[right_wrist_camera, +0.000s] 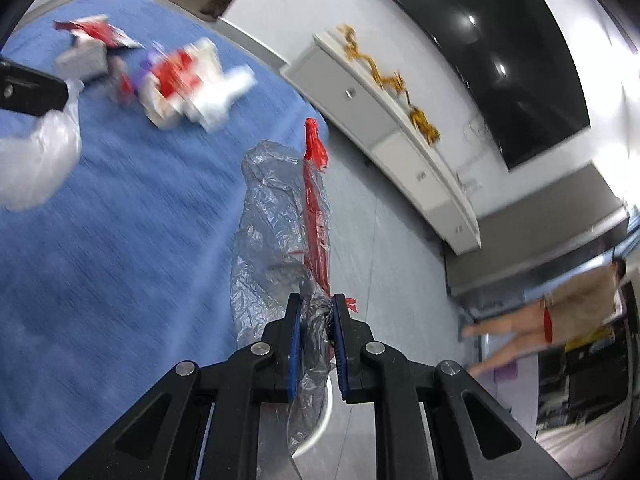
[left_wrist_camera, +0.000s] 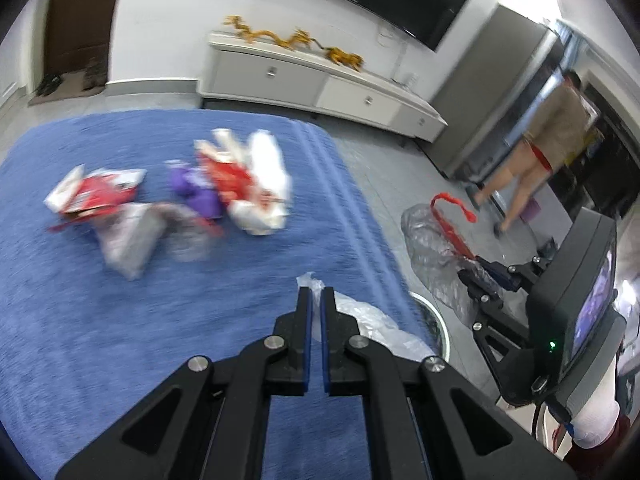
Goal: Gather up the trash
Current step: 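Carry the white wrap and clear bag over the trash bin, then open both grippers to drop the bags into the bin, return to towel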
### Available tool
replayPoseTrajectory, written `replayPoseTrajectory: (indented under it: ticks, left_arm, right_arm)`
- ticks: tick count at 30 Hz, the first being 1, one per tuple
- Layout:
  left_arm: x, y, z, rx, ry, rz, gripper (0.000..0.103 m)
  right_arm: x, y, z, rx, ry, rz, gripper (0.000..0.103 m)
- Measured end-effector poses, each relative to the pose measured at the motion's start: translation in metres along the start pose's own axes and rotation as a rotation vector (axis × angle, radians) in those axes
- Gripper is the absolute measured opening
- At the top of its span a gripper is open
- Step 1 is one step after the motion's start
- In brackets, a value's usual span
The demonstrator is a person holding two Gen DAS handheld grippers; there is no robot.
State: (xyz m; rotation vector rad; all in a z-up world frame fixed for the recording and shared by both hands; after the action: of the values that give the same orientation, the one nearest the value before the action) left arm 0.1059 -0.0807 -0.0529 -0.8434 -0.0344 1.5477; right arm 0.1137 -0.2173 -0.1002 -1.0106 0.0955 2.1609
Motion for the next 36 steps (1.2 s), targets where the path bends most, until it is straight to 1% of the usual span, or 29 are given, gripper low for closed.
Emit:
replayPoseTrajectory:
  ticks: [3, 6, 8, 9, 11, 13, 17, 20, 26, 30, 36]
  left_arm:
    - [-0.042, 0.008, -0.025, 0.038, 0.009, -0.066, 0.003]
    - [-0.081, 0.018, -0.052, 0.083, 0.020, -0.115, 0.003]
    - [-0.105, 0.028, -0.070, 0.112, 0.021, -0.141, 0.003]
    - [-0.117, 0.031, -0.081, 0.124, 0.016, -0.154, 0.003]
    - [-0.131, 0.038, -0.098, 0.150, 0.007, -0.160, 0.003]
    - [-0.144, 0.046, -0.119, 0.192, -0.003, -0.152, 0.003]
    - [-0.160, 0.063, -0.160, 0.253, -0.056, -0.148, 0.003]
    - [-0.167, 0.072, -0.188, 0.304, -0.085, -0.134, 0.003]
    - [-0.175, 0.089, -0.229, 0.385, -0.137, -0.115, 0.003]
    - [-0.181, 0.101, -0.257, 0.438, -0.168, -0.099, 0.004]
    - [-0.174, 0.113, -0.281, 0.482, -0.200, -0.054, 0.005]
  right_arm:
    - [-0.018, 0.035, -0.017, 0.055, -0.018, -0.058, 0.014]
    - [-0.031, 0.069, -0.037, 0.121, -0.070, -0.107, 0.014]
    - [-0.034, 0.090, -0.053, 0.177, -0.118, -0.122, 0.014]
    - [-0.034, 0.104, -0.066, 0.218, -0.163, -0.124, 0.014]
    - [-0.032, 0.124, -0.083, 0.272, -0.213, -0.125, 0.014]
    - [-0.028, 0.144, -0.105, 0.341, -0.257, -0.100, 0.014]
    - [-0.018, 0.175, -0.149, 0.447, -0.315, -0.080, 0.014]
    - [-0.013, 0.197, -0.177, 0.489, -0.361, -0.106, 0.014]
    - [-0.004, 0.231, -0.214, 0.523, -0.467, -0.213, 0.014]
    - [0.005, 0.245, -0.231, 0.547, -0.526, -0.270, 0.014]
    - [0.013, 0.262, -0.250, 0.575, -0.578, -0.319, 0.015]
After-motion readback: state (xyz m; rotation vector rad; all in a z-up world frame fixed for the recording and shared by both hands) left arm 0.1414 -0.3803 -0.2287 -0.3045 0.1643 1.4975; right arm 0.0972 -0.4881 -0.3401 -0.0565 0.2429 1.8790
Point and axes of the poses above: each gripper's, at about its wrist camera, not at the fingertips, and z roughly against the way its jaws point, x to its left, y to its underside, the point moved 6 cm from there along -z, roughly the way its jaws point, and after that the axes turned 11 degrees about z, right-handed, at the moved point
